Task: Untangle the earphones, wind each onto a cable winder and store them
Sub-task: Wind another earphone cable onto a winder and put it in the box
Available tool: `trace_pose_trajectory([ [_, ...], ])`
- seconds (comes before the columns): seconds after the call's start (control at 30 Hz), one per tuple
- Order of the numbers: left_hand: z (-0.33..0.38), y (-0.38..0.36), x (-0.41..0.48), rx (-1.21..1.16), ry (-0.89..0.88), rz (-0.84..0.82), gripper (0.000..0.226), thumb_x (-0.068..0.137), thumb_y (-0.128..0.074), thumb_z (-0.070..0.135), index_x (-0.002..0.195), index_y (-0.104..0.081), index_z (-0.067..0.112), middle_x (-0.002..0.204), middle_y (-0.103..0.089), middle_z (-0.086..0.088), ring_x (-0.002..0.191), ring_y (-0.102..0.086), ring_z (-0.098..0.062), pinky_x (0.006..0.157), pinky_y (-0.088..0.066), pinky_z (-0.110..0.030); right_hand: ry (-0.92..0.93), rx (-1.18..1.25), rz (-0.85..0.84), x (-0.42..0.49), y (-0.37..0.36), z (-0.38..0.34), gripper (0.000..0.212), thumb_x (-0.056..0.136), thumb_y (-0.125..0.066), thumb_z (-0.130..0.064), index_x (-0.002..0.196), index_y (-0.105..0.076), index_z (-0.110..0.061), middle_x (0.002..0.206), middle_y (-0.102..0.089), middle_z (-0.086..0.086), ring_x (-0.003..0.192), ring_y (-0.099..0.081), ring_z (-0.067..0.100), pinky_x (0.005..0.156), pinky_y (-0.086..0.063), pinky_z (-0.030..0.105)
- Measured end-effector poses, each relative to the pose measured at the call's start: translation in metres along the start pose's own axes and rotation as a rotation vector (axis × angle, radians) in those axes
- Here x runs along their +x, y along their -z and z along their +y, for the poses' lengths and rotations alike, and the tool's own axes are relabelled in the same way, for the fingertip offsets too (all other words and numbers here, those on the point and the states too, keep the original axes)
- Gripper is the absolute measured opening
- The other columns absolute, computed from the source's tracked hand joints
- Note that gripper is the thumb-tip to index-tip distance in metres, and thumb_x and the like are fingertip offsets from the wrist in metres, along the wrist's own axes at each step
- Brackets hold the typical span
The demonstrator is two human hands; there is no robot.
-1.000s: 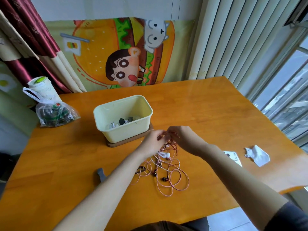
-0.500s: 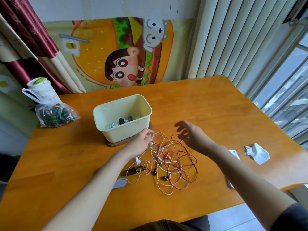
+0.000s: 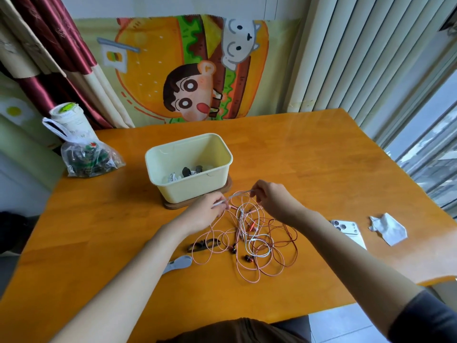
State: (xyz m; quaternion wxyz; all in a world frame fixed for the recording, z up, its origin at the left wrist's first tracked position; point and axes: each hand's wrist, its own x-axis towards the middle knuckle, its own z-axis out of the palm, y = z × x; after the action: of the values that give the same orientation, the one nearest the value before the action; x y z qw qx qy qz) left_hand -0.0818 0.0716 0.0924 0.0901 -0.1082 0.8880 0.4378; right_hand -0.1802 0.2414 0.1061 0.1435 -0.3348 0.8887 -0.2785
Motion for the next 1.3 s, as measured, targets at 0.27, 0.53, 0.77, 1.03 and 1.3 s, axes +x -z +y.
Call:
trace_pose_trajectory([
  [0.27, -0.023, -0.013, -0.012, 0.068, 0.021, -0.098, 0.020, 0.102, -0.043, 0.018, 0.090, -0.059, 0.025, 0.080, -0.061, -0.002, 0.073, -0.054, -0.017, 0.065, -0.040, -0.030, 0.100, -0.014, -0.397, -0.006, -0.045, -0.024, 0.064, 0.089, -0.064, -0.022, 0.141, -0.029, -0.010, 0.137, -0.048, 0.010, 0.119, -0.049, 0.019, 0.096, -0.043, 0.024],
  [0.53, -0.069, -0.009, -0.020, 0.046, 0.143, 0.080, 0.031, 0.091, -0.062, 0.027, 0.115, -0.042, 0.024, 0.107, -0.049, 0.004, 0.104, -0.047, -0.013, 0.086, -0.040, -0.024, 0.070, 0.035, -0.366, -0.001, -0.071, -0.025, 0.025, 0.100, -0.043, -0.018, 0.100, -0.065, -0.005, 0.082, -0.059, 0.002, 0.067, -0.054, 0.013, 0.061, -0.042, 0.017],
  [0.77, -0.134, -0.028, -0.047, 0.602, 0.345, -0.206, 0.036, 0.081, -0.071, 0.028, 0.100, -0.041, 0.024, 0.105, -0.044, 0.003, 0.110, -0.043, -0.019, 0.087, -0.035, -0.029, -0.057, 0.005, -0.422, 0.000, -0.083, -0.016, 0.038, 0.100, -0.042, -0.033, 0.091, -0.063, -0.003, 0.074, -0.060, 0.007, 0.055, -0.047, 0.010, 0.051, -0.036, 0.019],
  [1.03, -0.152, -0.024, -0.045, 0.365, 0.371, 0.064, 0.023, 0.090, -0.063, 0.010, 0.112, -0.059, 0.011, 0.113, -0.059, -0.004, 0.101, -0.058, -0.022, 0.082, -0.050, -0.032, -0.087, -0.083, -0.382, 0.004, -0.081, -0.009, 0.024, 0.096, -0.047, -0.004, 0.117, -0.059, -0.001, 0.107, -0.067, 0.015, 0.073, -0.055, 0.014, 0.054, -0.040, 0.013],
  [1.3, -0.085, -0.011, -0.024, -0.845, 0.259, 0.233, 0.026, 0.095, -0.049, -0.001, 0.119, -0.056, 0.007, 0.106, -0.067, -0.008, 0.097, -0.064, -0.021, 0.077, -0.054, -0.026, -0.050, 0.104, -0.055, 0.022, -0.054, -0.021, 0.024, 0.100, -0.044, -0.015, 0.099, -0.065, -0.002, 0.083, -0.066, 0.008, 0.057, -0.051, 0.011, 0.048, -0.039, 0.013],
])
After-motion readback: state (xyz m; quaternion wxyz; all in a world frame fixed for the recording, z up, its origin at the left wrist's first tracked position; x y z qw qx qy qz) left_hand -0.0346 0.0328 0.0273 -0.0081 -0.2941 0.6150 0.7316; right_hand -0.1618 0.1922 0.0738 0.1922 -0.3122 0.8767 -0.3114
